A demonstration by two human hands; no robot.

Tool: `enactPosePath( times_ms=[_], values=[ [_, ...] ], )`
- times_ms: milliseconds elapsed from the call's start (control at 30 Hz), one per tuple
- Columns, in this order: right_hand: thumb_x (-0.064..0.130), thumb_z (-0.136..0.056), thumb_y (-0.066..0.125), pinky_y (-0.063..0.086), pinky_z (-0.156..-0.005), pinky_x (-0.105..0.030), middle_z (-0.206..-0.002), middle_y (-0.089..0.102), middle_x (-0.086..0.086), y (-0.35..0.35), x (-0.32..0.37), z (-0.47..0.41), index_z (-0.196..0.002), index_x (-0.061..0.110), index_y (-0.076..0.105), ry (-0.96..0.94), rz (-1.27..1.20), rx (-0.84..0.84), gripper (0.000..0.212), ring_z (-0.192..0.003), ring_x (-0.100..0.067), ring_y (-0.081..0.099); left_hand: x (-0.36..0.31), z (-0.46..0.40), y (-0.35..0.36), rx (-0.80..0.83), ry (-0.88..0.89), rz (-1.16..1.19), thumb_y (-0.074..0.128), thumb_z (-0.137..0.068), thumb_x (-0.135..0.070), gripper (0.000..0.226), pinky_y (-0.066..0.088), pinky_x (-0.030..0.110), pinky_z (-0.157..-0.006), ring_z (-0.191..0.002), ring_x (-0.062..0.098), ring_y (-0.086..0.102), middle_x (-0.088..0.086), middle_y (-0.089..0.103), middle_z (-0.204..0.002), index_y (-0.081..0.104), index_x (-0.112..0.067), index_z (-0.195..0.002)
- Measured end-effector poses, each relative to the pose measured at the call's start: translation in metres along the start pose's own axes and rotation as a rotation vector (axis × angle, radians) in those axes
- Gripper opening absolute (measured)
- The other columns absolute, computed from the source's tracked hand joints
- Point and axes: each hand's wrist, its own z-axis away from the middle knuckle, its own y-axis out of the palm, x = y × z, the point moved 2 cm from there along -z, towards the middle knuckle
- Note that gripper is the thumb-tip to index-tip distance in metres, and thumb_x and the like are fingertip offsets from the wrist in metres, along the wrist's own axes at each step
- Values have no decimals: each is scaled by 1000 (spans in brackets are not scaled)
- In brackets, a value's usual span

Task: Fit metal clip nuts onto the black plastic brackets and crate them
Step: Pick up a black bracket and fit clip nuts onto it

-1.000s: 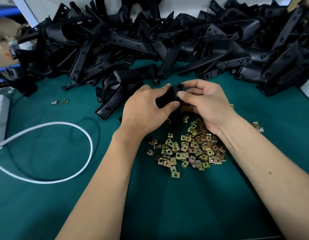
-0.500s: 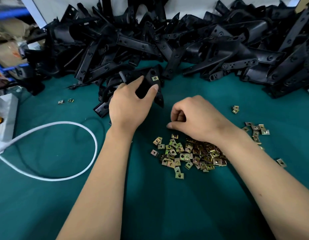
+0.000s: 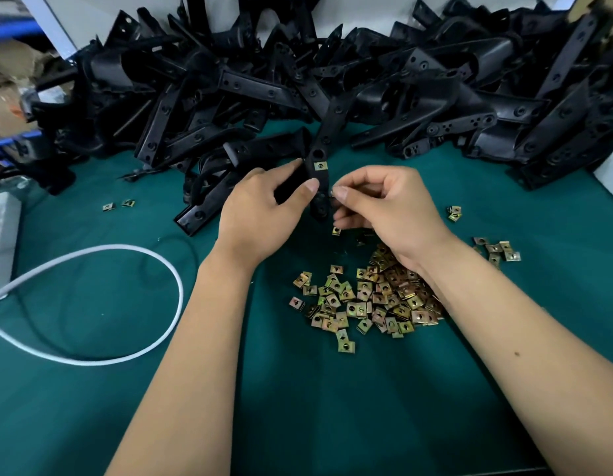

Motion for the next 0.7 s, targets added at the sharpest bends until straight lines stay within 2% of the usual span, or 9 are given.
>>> enactPosePath(
  times_ms=[133, 267, 467, 700],
  values=[
    [-4, -93, 70, 62, -64, -31, -78, 72, -11, 1, 0, -1, -101, 3, 68, 11, -15, 9, 10, -66, -21, 71, -3, 1, 0, 9, 14, 18, 53, -94, -59, 55, 44, 29, -99, -115, 15, 60, -1, 64, -116, 57, -39, -145],
    [-4, -93, 70, 61, -64, -29, -77, 72, -13, 1, 1, 0, -94, 3, 71, 3, -12, 10, 7, -66, -21, 72, -4, 1, 0, 14, 18, 33, 49, -90, -63, 59, 46, 31, -100, -110, 13, 61, -1, 63, -111, 57, -41, -144],
    [-6, -96, 65, 60, -63, -26, -77, 71, -9, 0, 2, 0, -95, 2, 70, 33, -70, -12, 10, -64, -16, 69, -2, 0, 0, 7, 30, 47, 52, -89, -64, 62, 44, 25, -88, -102, 10, 61, -4, 61, -109, 57, -38, -145],
    [-7, -94, 67, 57, -61, -25, -76, 73, -8, -2, 3, -1, -99, 4, 63, 43, -83, -14, 12, -64, -17, 69, -1, 0, 1, -11, 36, 45, 50, -89, -66, 63, 46, 26, -87, -100, 9, 61, -5, 61, -107, 57, -38, -145]
  ],
)
